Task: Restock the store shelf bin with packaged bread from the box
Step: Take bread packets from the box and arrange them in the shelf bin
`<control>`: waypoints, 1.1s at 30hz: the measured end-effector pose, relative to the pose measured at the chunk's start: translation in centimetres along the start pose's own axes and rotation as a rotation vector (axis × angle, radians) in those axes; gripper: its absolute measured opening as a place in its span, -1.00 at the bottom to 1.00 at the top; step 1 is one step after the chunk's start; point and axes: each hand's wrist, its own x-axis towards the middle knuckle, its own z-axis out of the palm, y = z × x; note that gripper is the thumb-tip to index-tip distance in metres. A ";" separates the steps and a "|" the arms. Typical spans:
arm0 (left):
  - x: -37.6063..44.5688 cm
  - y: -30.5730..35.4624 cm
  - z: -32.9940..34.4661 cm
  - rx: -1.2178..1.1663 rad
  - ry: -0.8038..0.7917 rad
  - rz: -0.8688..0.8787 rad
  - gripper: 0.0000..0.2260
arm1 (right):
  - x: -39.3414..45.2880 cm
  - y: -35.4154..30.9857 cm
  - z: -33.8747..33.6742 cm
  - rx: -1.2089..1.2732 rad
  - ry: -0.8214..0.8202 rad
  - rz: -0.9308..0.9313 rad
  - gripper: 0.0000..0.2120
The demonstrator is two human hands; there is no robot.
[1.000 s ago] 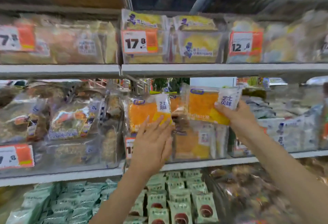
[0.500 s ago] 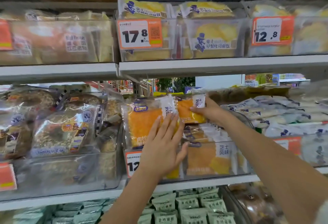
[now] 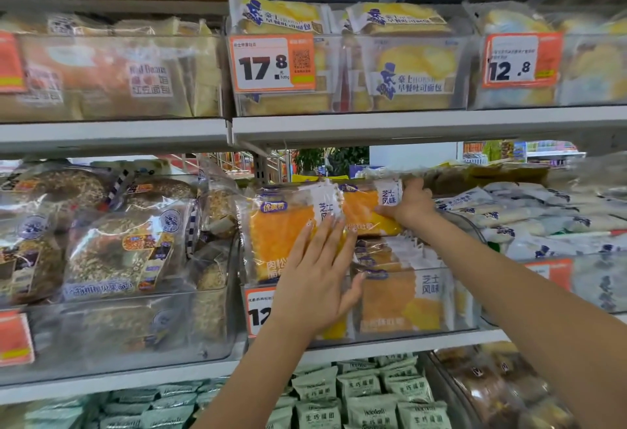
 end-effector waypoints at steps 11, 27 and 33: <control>-2.7 0.5 -1.0 -0.069 0.055 0.127 -0.52 | -12.2 1.8 -3.1 0.277 0.275 -0.497 -0.48; -27.6 11.5 1.2 -0.458 -0.249 0.098 -0.80 | -35.8 17.9 9.3 -0.062 -0.385 -0.648 -0.74; -39.1 14.7 2.7 -0.467 -0.991 -0.181 -0.65 | -42.7 26.0 14.5 -0.188 -0.743 -0.401 -0.79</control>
